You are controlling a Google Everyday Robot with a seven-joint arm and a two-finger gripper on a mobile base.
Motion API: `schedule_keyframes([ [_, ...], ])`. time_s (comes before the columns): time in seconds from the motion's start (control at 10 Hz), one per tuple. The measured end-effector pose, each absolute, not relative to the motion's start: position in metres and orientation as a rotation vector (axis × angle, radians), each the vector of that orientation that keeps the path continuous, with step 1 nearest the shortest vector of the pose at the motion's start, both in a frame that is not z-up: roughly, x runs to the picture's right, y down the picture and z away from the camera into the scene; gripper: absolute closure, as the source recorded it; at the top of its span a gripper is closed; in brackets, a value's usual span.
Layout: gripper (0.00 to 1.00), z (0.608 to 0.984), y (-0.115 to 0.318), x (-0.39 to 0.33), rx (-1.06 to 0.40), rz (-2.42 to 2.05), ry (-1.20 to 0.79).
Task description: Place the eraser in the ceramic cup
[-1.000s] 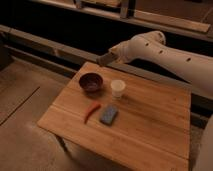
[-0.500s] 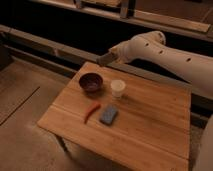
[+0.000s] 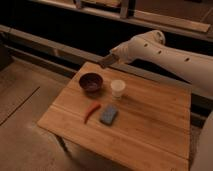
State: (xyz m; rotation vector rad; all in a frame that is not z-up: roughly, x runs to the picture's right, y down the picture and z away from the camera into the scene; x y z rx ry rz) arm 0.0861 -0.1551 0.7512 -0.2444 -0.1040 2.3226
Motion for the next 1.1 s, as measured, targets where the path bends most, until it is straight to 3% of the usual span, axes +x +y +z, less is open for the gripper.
schedule_keyframes([
  [0.3, 1.00, 0.756, -0.153, 0.117, 0.031, 2.008, 0.028],
  [0.5, 1.00, 0.748, -0.175, 0.113, 0.182, 1.851, 0.031],
  [0.8, 1.00, 0.744, -0.198, 0.100, 0.274, 1.742, -0.019],
  [1.1, 1.00, 0.745, -0.199, 0.098, 0.274, 1.738, -0.022],
])
